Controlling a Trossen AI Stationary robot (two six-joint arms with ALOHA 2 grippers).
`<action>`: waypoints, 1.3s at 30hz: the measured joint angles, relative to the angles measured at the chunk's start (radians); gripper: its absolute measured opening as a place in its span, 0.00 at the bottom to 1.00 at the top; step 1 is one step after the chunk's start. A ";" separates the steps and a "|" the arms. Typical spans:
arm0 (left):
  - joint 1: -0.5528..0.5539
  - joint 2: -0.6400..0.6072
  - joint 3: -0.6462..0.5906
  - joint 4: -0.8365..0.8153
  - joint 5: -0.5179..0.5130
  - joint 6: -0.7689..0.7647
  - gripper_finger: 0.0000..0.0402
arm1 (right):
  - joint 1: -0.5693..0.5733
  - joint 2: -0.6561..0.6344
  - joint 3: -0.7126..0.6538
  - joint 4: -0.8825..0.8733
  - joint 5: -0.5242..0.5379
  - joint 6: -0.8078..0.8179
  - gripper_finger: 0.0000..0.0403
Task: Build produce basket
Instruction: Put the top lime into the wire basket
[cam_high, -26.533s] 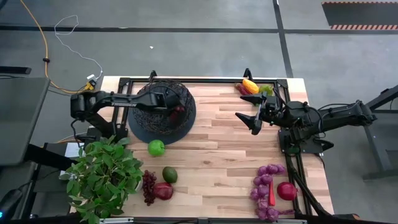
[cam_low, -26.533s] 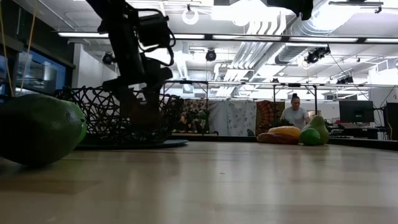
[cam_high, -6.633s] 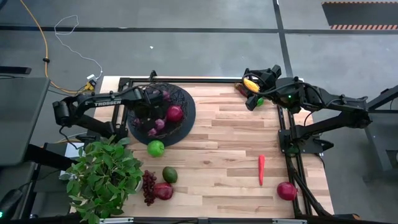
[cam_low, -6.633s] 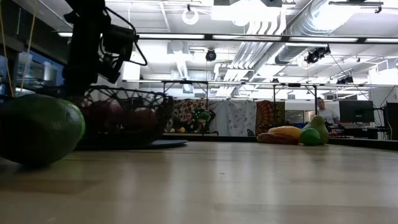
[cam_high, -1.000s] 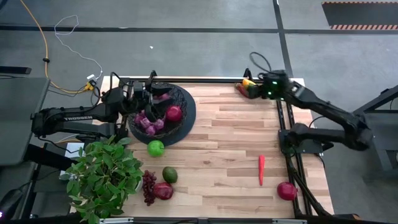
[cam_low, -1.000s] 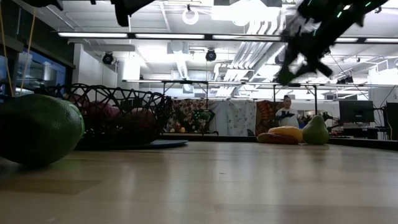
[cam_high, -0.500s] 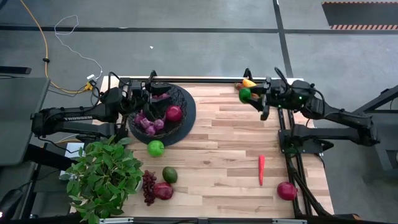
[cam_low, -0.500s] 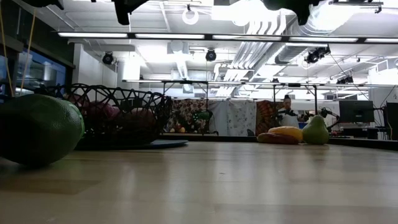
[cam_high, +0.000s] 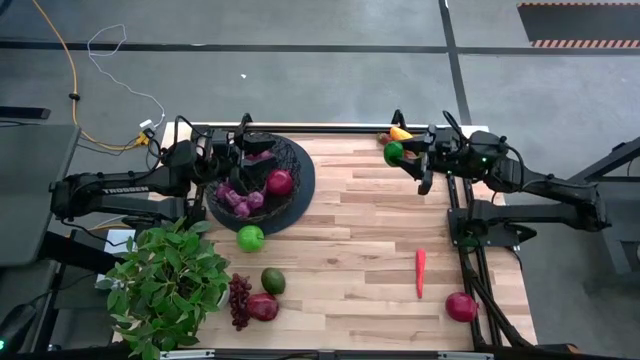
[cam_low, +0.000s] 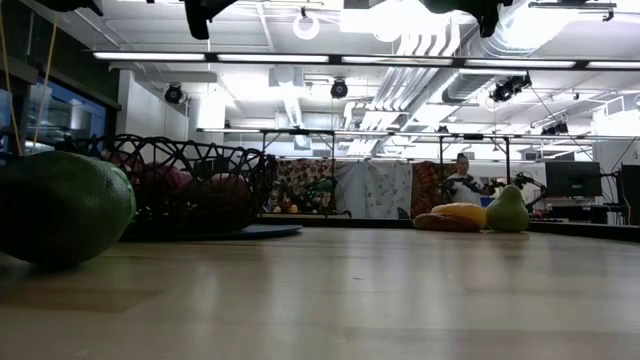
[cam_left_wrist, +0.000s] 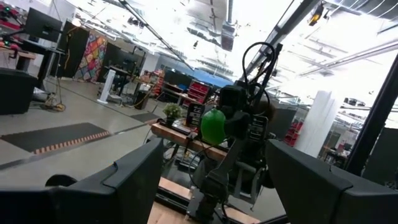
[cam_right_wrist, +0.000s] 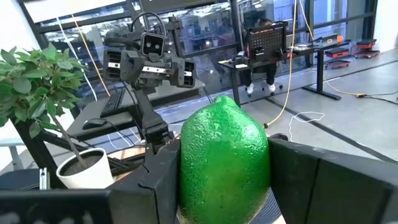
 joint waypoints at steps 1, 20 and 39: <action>0.000 0.000 0.000 0.000 0.000 0.000 0.67 | 0.000 0.000 0.000 0.000 0.000 0.000 0.44; 0.000 0.000 0.000 0.112 0.053 -0.111 0.67 | 0.033 0.638 0.112 0.491 -0.060 0.128 0.44; 0.001 0.000 0.000 -0.094 0.027 -0.227 0.67 | 0.017 0.893 0.535 0.304 -0.296 -0.045 0.44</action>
